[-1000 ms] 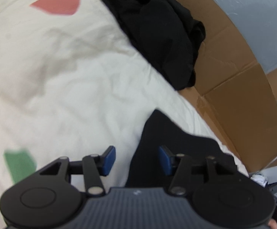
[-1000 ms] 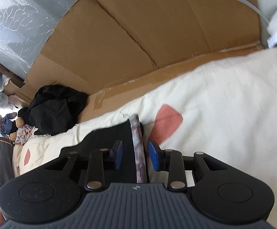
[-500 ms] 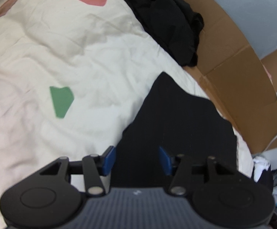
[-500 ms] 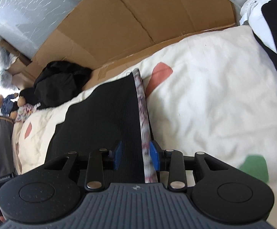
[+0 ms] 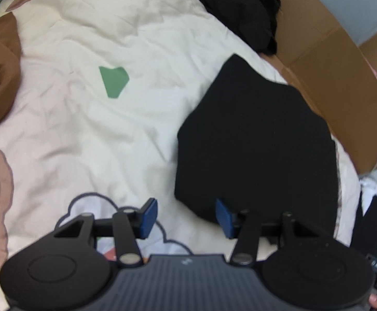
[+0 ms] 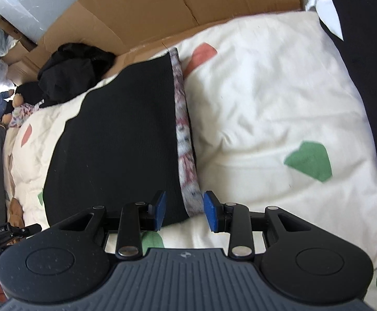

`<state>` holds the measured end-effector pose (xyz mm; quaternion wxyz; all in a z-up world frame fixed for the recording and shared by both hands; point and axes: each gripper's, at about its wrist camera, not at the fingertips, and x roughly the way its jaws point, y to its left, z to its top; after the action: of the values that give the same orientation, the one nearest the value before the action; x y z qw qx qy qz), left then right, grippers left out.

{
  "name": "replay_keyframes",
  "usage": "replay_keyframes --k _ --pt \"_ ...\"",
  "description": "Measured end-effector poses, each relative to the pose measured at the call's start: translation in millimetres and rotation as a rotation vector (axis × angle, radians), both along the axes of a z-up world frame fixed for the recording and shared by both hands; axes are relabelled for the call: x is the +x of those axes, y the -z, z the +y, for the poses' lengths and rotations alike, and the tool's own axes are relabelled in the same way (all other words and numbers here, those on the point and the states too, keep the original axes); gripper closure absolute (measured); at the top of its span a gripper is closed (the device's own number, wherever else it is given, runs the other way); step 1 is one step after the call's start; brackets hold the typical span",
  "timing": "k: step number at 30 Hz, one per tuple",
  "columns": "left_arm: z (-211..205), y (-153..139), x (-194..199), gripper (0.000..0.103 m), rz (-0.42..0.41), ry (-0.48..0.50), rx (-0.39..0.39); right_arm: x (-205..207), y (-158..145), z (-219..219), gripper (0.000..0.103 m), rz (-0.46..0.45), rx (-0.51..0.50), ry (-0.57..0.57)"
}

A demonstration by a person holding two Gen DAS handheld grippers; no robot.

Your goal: Fold clothes

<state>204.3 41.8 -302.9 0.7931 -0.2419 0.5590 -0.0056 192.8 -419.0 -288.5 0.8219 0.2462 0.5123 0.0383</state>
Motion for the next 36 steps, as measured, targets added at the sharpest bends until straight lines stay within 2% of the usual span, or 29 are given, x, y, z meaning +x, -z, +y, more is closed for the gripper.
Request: replay_keyframes --k 2,11,17,18,19,20,21,22,27,30,32,34,36 --pt "-2.7 5.4 0.8 0.052 0.01 0.017 -0.002 -4.7 3.0 0.7 0.067 0.025 -0.001 -0.001" --pt "-14.1 20.5 12.0 0.052 0.001 0.095 0.032 -0.9 13.0 10.2 0.067 0.031 -0.057 -0.066" --pt "-13.3 26.4 15.5 0.055 -0.056 0.146 0.029 5.1 20.6 13.3 0.067 -0.022 -0.048 -0.095" --pt "-12.8 27.6 15.1 0.061 -0.069 0.16 0.021 5.8 21.7 14.6 0.067 -0.03 -0.052 -0.105" --pt "-12.5 28.8 15.2 0.082 -0.072 0.174 0.012 6.2 22.9 14.9 0.07 -0.032 -0.056 -0.112" --pt "-12.2 30.0 15.3 0.091 -0.072 0.188 0.005 6.6 24.2 15.2 0.073 -0.034 -0.06 -0.118" --pt "-11.1 29.3 15.0 0.093 -0.08 0.192 0.0 6.9 25.3 14.7 0.088 -0.029 -0.063 -0.117" --pt "-9.7 28.2 14.6 0.096 -0.089 0.193 -0.005 6.7 25.2 13.0 0.09 -0.029 -0.06 -0.113" --pt "-2.7 18.6 12.6 0.098 -0.138 0.196 -0.01 6.5 17.5 7.9 0.094 -0.037 -0.065 -0.109" --pt "-0.5 13.2 13.2 0.097 -0.137 0.197 0.006 7.5 9.1 5.6 0.095 -0.038 -0.08 -0.101" --pt "-4.2 13.2 13.0 0.094 -0.112 0.209 0.036 8.1 8.0 4.4 0.095 -0.028 -0.081 -0.09" --pt "-5.4 14.1 12.7 0.085 -0.073 0.206 0.057 8.7 10.1 3.7 0.093 -0.005 -0.075 -0.064" --pt "-1.3 12.9 9.1 0.079 -0.055 0.168 0.071 7.7 11.1 2.4 0.089 0.023 -0.067 -0.03"
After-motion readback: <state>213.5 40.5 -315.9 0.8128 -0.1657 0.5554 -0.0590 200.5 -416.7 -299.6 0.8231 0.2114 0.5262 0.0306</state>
